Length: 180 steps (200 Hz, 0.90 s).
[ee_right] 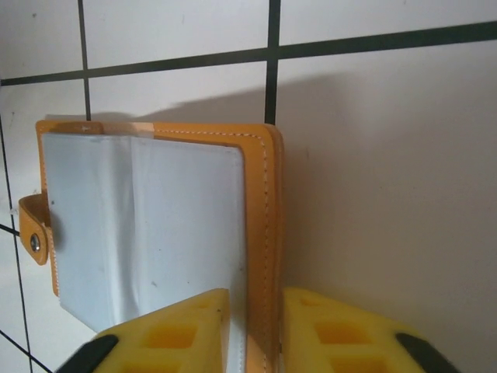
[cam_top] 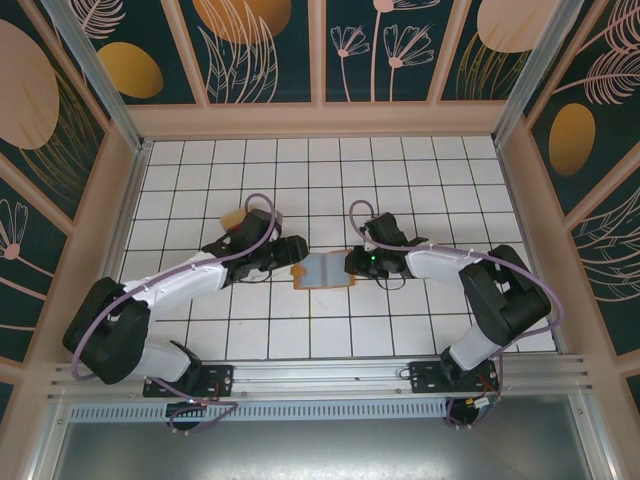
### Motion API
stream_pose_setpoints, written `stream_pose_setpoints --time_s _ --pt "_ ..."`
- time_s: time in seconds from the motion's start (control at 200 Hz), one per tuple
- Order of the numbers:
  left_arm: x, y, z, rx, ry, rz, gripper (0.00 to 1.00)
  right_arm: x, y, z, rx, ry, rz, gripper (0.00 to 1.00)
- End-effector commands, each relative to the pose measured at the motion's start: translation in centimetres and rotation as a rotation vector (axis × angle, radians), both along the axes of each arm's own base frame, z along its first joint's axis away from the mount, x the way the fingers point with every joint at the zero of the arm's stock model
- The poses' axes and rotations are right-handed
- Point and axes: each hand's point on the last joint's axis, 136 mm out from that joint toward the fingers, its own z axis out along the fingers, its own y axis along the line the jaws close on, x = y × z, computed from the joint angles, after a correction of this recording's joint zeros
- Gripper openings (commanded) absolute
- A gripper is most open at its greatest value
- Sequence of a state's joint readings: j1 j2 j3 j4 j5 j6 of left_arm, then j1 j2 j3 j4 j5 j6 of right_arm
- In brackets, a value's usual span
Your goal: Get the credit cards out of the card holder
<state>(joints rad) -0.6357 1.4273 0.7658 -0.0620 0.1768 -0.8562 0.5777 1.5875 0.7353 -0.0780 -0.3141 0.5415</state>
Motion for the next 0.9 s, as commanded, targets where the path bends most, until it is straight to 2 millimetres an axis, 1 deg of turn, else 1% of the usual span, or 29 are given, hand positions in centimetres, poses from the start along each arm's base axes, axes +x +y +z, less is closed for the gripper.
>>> stream_pose_setpoints --time_s 0.0,0.06,0.115,0.195,0.25,0.38,0.681,0.896 --pt "-0.2 -1.1 -1.2 -0.036 0.042 0.011 0.58 -0.5 -0.2 -0.8 -0.011 0.014 -0.009 0.17" --pt "-0.3 -1.2 -1.9 -0.028 0.06 0.012 0.57 -0.5 -0.2 -0.9 -0.013 0.015 -0.012 0.15" --pt "-0.3 -1.5 -2.3 -0.029 0.073 0.006 0.56 -0.6 -0.3 -0.9 -0.014 0.016 -0.013 0.1" --pt "-0.3 -2.2 -2.5 -0.031 0.077 -0.015 0.56 -0.6 -0.4 -1.0 -0.018 0.015 -0.017 0.08" --pt "-0.3 -2.6 -2.7 -0.024 0.08 -0.029 0.56 -0.6 -0.4 -1.0 -0.016 0.016 -0.016 0.04" --pt "-0.2 -2.6 -3.5 0.007 0.097 -0.023 0.56 -0.6 -0.4 -1.0 -0.013 0.015 -0.016 0.0" --pt "-0.5 -2.6 -5.2 0.028 0.137 -0.021 0.56 -0.6 -0.2 -1.0 -0.007 0.016 -0.015 0.0" --pt "-0.5 -3.5 -4.8 -0.01 0.125 -0.055 0.56 -0.7 -0.1 -1.2 -0.004 0.021 -0.015 0.0"
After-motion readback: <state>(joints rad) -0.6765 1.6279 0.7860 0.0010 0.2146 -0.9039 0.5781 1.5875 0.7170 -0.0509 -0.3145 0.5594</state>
